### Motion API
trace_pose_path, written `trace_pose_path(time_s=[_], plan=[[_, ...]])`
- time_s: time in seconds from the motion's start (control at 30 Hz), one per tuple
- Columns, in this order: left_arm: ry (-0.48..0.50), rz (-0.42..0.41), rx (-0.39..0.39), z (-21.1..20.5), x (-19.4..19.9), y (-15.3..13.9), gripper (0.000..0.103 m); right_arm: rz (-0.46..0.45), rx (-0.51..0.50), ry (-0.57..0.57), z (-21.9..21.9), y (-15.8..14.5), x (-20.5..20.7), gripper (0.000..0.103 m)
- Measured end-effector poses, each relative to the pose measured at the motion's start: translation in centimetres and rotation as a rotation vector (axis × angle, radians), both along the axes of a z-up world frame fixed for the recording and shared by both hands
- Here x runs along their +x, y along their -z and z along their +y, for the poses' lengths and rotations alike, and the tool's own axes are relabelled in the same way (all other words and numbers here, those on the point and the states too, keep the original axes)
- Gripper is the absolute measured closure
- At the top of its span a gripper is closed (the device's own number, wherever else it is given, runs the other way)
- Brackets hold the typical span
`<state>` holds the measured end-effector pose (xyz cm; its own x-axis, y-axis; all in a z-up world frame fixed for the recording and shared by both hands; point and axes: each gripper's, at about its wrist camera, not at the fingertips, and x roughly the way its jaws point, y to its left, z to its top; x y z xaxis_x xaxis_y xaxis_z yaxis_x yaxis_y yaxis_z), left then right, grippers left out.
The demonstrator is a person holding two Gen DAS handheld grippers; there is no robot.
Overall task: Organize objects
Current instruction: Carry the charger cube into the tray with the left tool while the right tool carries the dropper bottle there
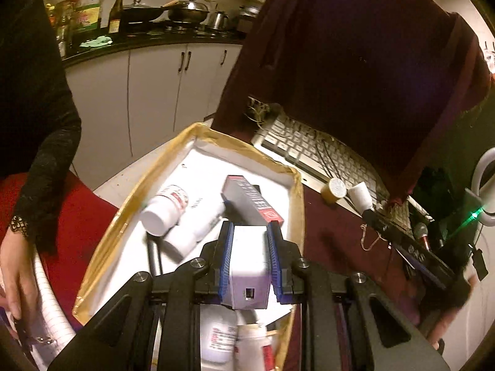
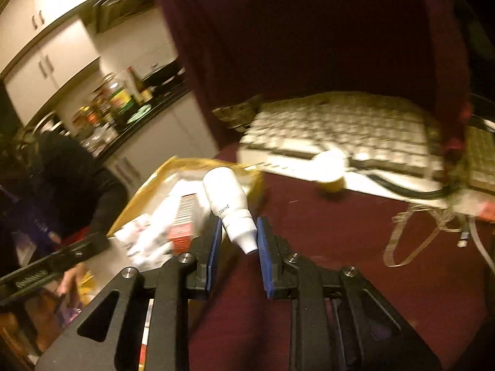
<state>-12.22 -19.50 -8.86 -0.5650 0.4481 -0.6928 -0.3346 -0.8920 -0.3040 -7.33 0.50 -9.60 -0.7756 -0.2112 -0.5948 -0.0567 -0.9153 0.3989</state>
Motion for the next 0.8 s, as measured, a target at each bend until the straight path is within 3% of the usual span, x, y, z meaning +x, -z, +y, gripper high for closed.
trace_pose_path(time_s=[0.27,0.8], plan=[[-0.019,-0.016,-0.025,-1.1,-0.8,1.2,0.084,-0.038,0.018,-0.089,-5.3,1.0,-2.5,0.082],[-0.048,0.002,-0.062,-1.7,-1.1,1.2,0.084,-0.087,0.032,-0.085,-7.3,2.5,-4.2,0.082]])
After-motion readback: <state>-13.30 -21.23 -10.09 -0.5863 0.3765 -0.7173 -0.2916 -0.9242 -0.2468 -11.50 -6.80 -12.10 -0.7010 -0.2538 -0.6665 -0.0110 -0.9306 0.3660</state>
